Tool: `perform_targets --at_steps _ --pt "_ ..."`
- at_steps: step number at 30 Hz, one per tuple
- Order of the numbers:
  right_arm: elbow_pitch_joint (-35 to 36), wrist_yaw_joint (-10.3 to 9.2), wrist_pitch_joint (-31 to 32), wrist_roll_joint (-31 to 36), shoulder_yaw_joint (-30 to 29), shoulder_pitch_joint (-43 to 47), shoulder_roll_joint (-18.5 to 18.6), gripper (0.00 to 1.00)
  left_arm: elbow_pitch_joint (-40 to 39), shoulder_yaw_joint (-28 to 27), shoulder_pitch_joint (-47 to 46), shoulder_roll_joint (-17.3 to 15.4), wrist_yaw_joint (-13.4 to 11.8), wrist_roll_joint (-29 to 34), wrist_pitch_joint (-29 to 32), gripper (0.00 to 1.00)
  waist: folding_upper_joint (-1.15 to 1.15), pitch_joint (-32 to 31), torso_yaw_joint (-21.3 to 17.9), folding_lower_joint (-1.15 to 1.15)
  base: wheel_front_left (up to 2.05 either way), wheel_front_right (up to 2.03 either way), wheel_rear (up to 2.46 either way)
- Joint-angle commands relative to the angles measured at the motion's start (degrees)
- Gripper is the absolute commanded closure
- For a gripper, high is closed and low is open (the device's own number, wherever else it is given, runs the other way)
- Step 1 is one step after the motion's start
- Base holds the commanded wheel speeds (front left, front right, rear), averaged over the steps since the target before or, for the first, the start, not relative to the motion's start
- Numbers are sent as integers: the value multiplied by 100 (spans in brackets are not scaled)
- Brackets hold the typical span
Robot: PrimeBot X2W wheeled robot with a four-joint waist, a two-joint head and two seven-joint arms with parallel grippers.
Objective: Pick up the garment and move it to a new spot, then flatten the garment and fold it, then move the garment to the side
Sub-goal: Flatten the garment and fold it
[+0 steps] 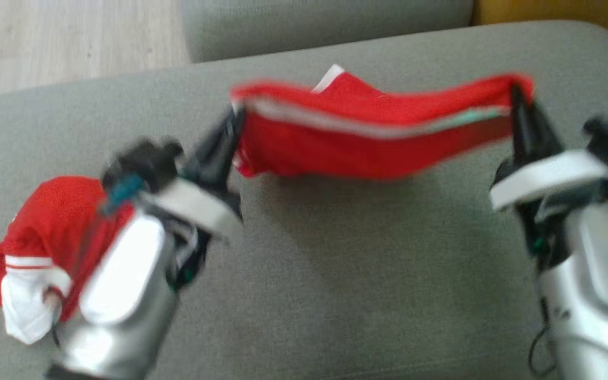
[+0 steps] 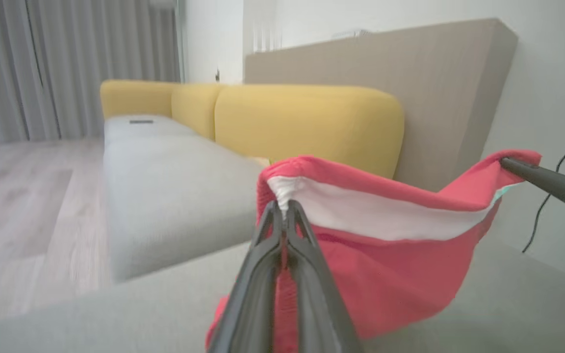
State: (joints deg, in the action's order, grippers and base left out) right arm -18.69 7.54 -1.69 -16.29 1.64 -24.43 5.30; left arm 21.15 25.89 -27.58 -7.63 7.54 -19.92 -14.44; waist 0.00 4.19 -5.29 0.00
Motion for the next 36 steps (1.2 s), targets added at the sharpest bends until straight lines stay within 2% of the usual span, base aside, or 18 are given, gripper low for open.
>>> perform_targets --at_steps 1,8,14,19,23,26,29,32,33,36 --pt "340 -5 106 -59 118 -420 66 100 -261 -192 -518 -159 -6 -56 -17 100 0 -80 -8 0 0 0 0" --pt "1254 -5 986 -24 42 -1104 108 100 -370 -488 -1417 -320 -35 -279 -12 100 0 -387 -25 0 0 0 0" --pt "1894 -5 1593 142 -341 -983 -58 100 -700 -678 -1421 -365 -136 -439 59 100 0 -490 29 0 0 0 0" --pt "2435 -5 2173 332 -620 -564 -185 100 -1072 -666 -1155 -523 -170 -560 469 100 0 -318 105 0 0 0 0" --pt "2711 -5 2448 411 -749 -580 -221 100 -1285 -650 -1248 -712 -155 -579 781 100 0 106 136 0 0 0 0" --pt "2663 -5 2546 481 -703 -894 -229 100 -1217 -610 -1580 -806 -111 -655 1003 100 0 553 127 0 0 0 0" --pt "2316 -5 2518 527 -554 -1462 -200 100 -960 -534 -2176 -940 -62 -652 1107 100 0 1016 62 0 0 0 0" --pt "1720 -5 2235 616 -324 -2313 -21 100 -497 -456 -2974 -1057 -28 -674 1107 100 0 1469 -54 0 0 0 0" --pt "1720 -5 2235 616 -324 -2313 -21 100 -497 -456 -2974 -1057 -28 -674 1107 100 0 1469 -54 0 0 0 0" --pt "879 -5 1700 723 -118 -3331 151 100 96 -346 -3878 -1171 -14 -566 918 100 0 1798 -164 0 0 0 0"
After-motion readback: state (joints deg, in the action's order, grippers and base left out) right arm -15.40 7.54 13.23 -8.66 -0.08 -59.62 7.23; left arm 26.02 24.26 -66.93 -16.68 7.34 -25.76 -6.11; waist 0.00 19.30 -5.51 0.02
